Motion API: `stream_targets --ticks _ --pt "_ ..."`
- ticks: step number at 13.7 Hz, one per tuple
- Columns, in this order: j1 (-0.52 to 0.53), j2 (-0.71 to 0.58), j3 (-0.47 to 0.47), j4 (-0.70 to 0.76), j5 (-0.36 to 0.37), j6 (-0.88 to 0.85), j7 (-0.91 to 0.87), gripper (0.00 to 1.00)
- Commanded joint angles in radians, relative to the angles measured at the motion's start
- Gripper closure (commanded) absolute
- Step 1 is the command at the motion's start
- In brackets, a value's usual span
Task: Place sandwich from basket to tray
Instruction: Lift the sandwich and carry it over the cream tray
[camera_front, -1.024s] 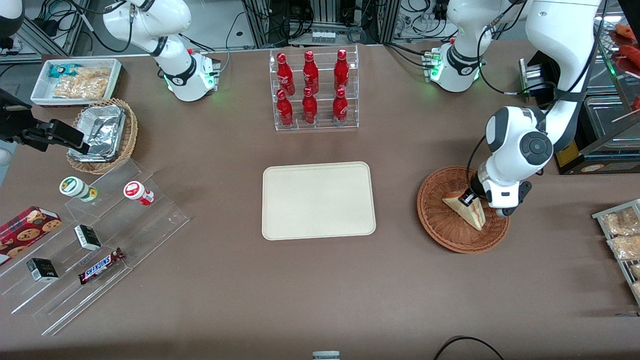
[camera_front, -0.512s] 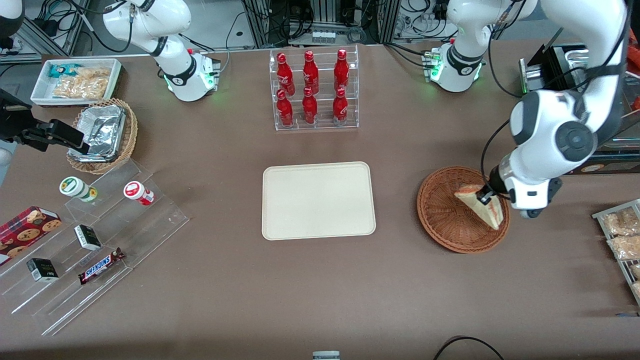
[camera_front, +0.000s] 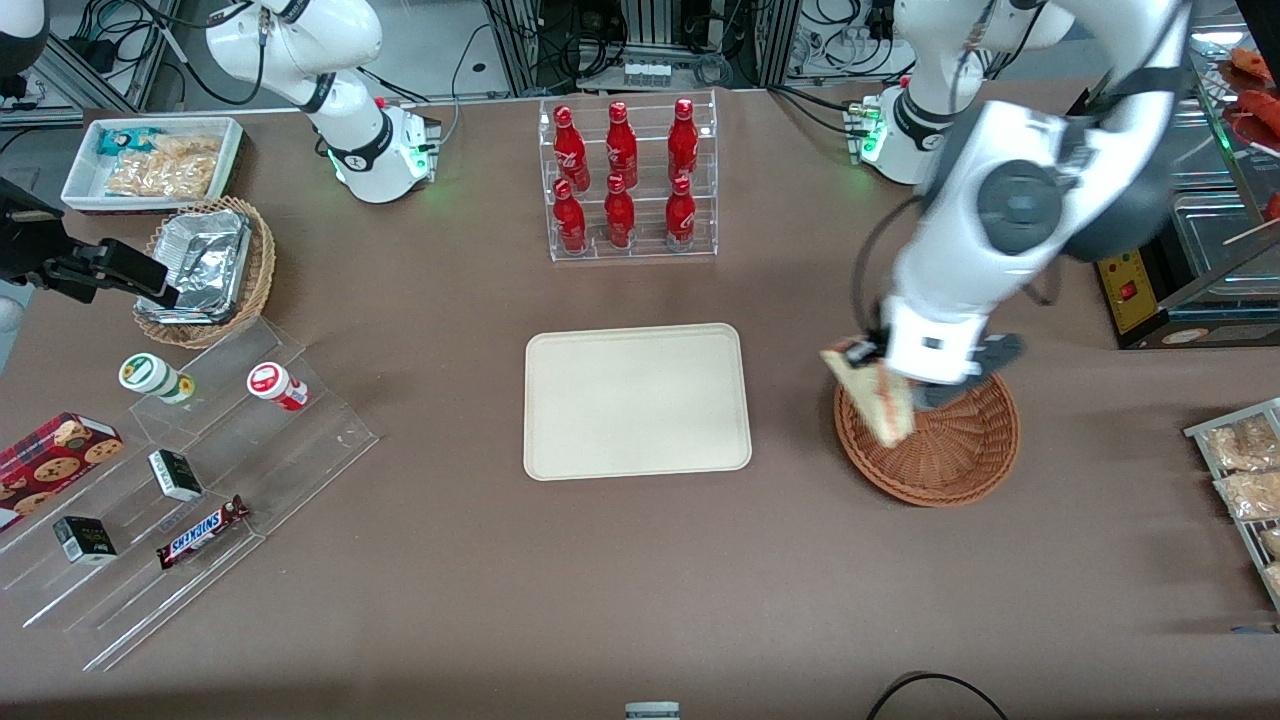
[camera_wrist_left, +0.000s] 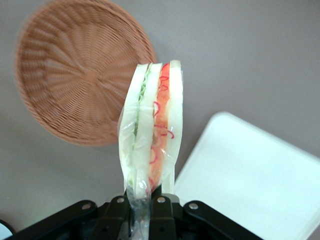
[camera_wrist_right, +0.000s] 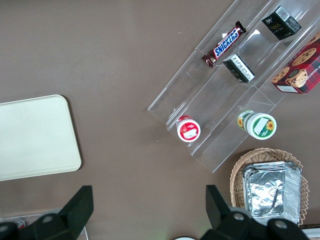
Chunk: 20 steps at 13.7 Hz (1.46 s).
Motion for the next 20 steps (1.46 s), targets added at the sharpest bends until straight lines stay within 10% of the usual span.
stream_targets --ticks 1,6,20 --pt "-0.120 0.130 0.007 0.108 0.018 -0.019 -0.008 0.95" --pt "-0.302 0.381 0.013 0.302 0.050 0.061 -0.024 0.93" --pt "-0.424 0.579 0.014 0.306 0.193 0.326 -0.139 0.89"
